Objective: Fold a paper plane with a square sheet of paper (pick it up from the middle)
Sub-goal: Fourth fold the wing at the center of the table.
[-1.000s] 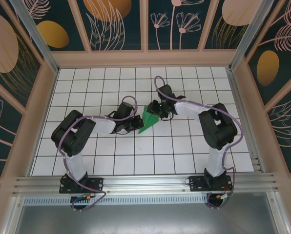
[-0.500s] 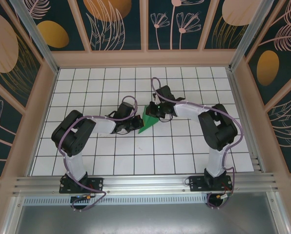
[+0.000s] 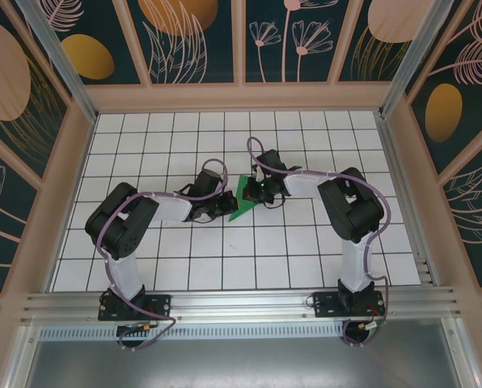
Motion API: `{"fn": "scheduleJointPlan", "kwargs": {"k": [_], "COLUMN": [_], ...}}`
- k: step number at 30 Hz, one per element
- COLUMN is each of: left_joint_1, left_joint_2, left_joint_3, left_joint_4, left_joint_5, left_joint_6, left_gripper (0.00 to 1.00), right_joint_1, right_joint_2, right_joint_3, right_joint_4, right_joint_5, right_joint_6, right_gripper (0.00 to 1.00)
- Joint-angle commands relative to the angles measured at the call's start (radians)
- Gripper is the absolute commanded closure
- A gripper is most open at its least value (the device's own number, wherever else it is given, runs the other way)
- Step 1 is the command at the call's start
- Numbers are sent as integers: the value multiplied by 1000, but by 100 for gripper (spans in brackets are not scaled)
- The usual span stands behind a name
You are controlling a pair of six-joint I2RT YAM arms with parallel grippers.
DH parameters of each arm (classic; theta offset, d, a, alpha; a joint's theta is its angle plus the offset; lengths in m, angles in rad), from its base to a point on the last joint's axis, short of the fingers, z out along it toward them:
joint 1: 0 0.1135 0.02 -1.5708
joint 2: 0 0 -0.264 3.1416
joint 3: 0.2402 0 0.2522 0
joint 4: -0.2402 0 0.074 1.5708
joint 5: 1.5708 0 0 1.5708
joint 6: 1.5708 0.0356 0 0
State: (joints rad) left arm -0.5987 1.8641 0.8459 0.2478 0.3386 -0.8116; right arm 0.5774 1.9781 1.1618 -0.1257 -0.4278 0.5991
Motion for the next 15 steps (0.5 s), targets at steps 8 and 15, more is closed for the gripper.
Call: {"fn": "scheduleJointPlan", "kwargs": {"k": [8,15], "left_joint_1": [-4,-5], "left_joint_2": [96,100], "left_joint_3": [-46,-63], "left_joint_4": [-212,-219], "left_joint_5": [-115,-115], "left_joint_6": [47,62], "left_gripper": [100,100], "right_joint_1": [-24,-62], "right_joint_2": [37,57], "right_joint_3": [17,16], "right_joint_4": [15,34], "right_joint_5": [3,-49], "right_joint_6": [-99,-133], "right_gripper": [93,93]}}
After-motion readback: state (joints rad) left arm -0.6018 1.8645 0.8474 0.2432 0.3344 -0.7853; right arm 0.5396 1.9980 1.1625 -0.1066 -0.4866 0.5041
